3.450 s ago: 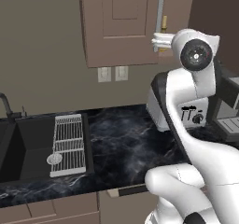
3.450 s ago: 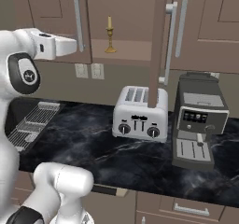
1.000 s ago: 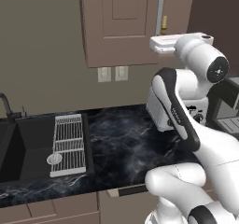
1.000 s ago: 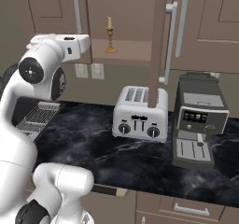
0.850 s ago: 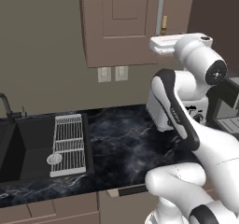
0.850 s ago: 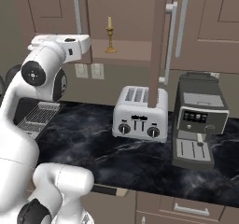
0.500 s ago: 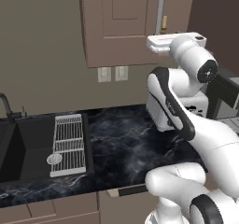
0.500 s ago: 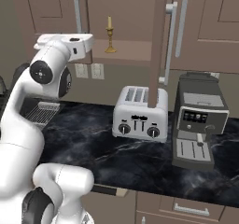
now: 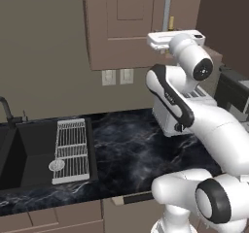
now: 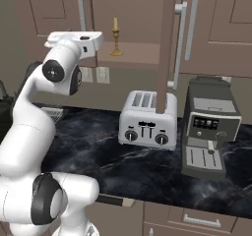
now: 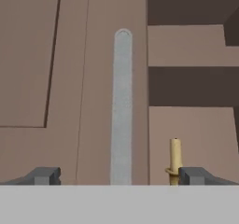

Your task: Get the candle and the beer from the cabinet and move them to the dining counter.

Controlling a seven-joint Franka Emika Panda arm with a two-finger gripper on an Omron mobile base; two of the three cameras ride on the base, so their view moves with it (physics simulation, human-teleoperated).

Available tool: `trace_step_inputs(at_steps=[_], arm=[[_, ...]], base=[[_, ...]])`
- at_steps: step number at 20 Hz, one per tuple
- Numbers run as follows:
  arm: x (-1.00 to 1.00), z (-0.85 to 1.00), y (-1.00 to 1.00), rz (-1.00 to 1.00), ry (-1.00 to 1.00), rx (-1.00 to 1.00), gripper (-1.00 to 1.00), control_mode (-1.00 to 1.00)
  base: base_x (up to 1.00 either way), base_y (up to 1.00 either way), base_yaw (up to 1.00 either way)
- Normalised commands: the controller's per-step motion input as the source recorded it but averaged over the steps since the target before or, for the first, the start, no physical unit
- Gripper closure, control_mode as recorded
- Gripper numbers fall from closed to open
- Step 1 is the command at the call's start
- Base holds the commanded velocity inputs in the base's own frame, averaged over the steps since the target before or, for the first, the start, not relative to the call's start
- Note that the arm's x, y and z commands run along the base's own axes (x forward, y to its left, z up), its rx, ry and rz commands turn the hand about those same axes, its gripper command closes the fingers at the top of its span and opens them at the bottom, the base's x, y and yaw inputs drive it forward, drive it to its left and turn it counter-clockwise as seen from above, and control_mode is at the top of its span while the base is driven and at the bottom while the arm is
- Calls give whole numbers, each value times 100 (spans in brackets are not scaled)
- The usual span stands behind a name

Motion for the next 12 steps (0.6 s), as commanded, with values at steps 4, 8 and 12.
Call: trace_step_inputs(at_steps=[4,8,12], arm=[[24,0,-2,0,-9,0,-100,-100],[22,0,-9,0,-5,0,-100,-100],[32,0,-9,0,0,1,-100,-100]], base=[[0,0,0],[0,0,0],[0,0,0]])
